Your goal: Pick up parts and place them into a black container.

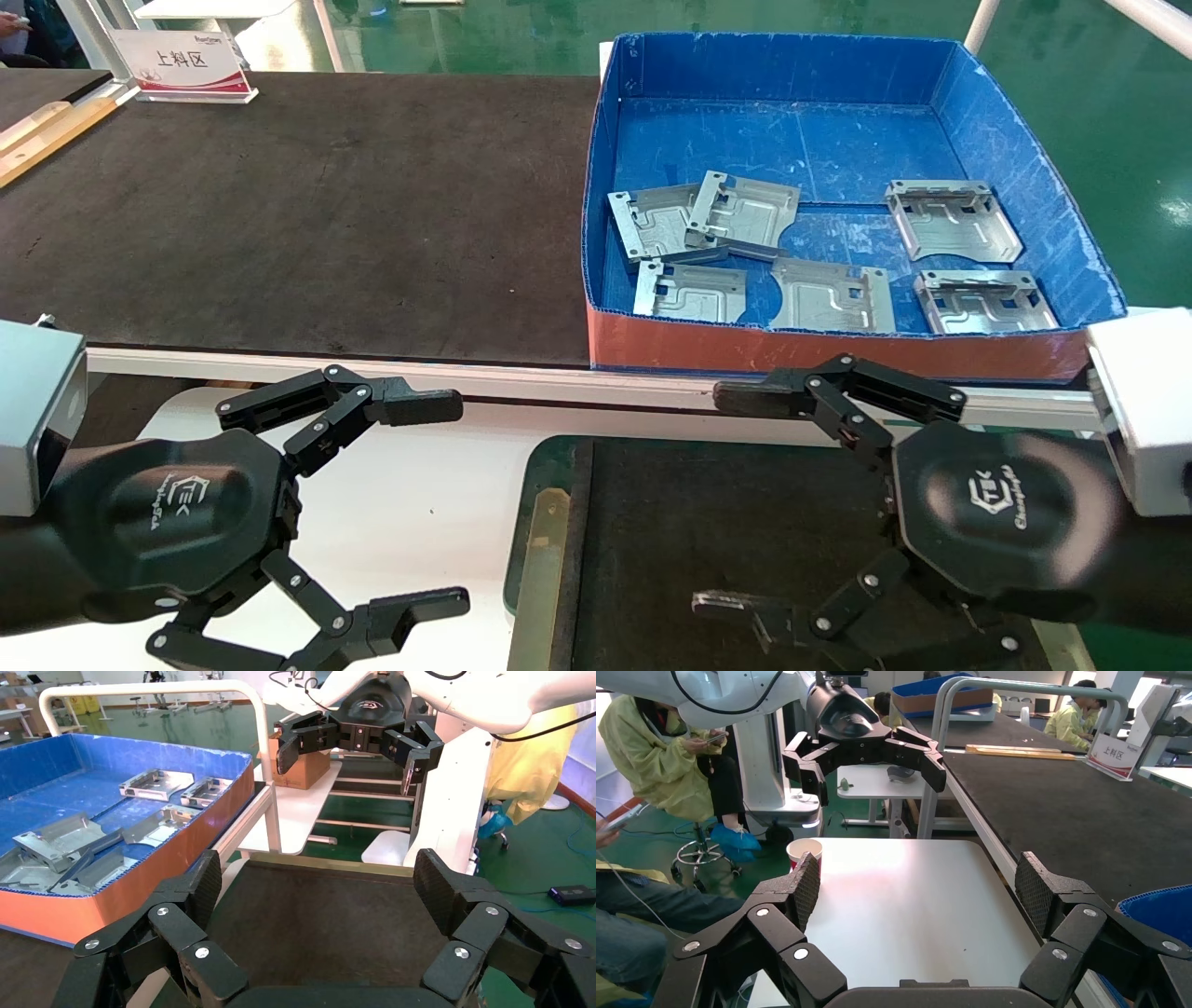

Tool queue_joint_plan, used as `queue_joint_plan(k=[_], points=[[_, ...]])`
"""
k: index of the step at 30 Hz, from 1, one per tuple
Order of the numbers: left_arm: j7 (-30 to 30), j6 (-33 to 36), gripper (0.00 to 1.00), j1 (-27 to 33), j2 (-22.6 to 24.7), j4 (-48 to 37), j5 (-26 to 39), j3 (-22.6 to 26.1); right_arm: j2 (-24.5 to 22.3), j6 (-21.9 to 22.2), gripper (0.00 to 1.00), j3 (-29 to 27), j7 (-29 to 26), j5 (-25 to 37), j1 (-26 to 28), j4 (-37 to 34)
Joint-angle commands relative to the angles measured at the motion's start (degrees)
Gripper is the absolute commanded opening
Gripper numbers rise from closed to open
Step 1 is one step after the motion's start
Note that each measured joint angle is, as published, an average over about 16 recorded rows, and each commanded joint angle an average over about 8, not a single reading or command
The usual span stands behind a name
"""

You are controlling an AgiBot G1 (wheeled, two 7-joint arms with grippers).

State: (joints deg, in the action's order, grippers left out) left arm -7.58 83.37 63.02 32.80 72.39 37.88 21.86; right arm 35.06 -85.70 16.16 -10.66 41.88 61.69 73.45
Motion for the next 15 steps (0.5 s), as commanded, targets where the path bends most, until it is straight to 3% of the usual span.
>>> queue_joint_plan(k=[1,12,13,15], points=[[0.0,0.0,1.0,0.0,0.0,0.0,0.0,0.0,0.0,0.0,1.0,0.0,0.0,0.0,0.0,0.0],[0.0,0.0,1.0,0.0,0.0,0.0,0.0,0.0,0.0,0.0,1.0,0.0,0.0,0.0,0.0,0.0],[0.0,0.0,0.93,0.0,0.0,0.0,0.0,0.0,0.0,0.0,1.0,0.0,0.0,0.0,0.0,0.0],[0.0,0.0,0.68,0.0,0.0,0.0,0.0,0.0,0.0,0.0,1.0,0.0,0.0,0.0,0.0,0.0]])
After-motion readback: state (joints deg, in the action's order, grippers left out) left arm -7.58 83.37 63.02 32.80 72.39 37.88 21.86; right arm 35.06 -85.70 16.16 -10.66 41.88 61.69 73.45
